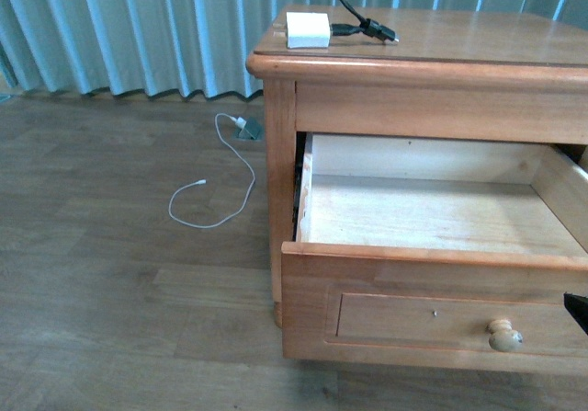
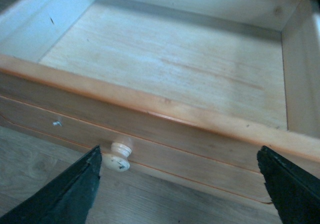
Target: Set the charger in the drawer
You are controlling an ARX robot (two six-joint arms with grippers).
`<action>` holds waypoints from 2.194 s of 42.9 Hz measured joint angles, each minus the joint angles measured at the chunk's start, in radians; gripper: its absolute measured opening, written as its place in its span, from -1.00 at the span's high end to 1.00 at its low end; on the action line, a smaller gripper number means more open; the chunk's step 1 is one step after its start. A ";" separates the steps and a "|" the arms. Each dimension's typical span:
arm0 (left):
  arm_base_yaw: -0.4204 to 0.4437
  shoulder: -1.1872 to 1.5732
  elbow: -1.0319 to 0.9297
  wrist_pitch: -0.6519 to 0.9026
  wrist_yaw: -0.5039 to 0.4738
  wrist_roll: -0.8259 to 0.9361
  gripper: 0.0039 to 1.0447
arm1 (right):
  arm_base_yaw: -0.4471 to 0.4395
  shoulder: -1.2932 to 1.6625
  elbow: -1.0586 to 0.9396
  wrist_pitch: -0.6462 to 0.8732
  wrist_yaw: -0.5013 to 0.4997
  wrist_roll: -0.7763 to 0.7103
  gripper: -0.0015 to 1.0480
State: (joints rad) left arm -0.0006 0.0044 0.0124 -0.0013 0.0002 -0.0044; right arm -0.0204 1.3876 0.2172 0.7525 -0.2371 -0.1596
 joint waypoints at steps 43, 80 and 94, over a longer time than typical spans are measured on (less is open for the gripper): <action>0.000 0.000 0.000 0.000 0.000 0.000 -0.89 | -0.278 -0.969 0.010 -0.745 -0.266 0.095 -0.84; 0.000 0.000 0.000 0.000 0.000 0.000 -0.89 | 0.017 -1.381 -0.210 -0.752 0.236 0.150 0.97; 0.000 0.000 0.000 0.000 0.000 0.000 -0.89 | 0.018 -1.382 -0.211 -0.752 0.235 0.149 0.96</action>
State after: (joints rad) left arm -0.0006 0.0044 0.0124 -0.0013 -0.0002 -0.0044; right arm -0.0029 0.0051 0.0063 0.0006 -0.0017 -0.0109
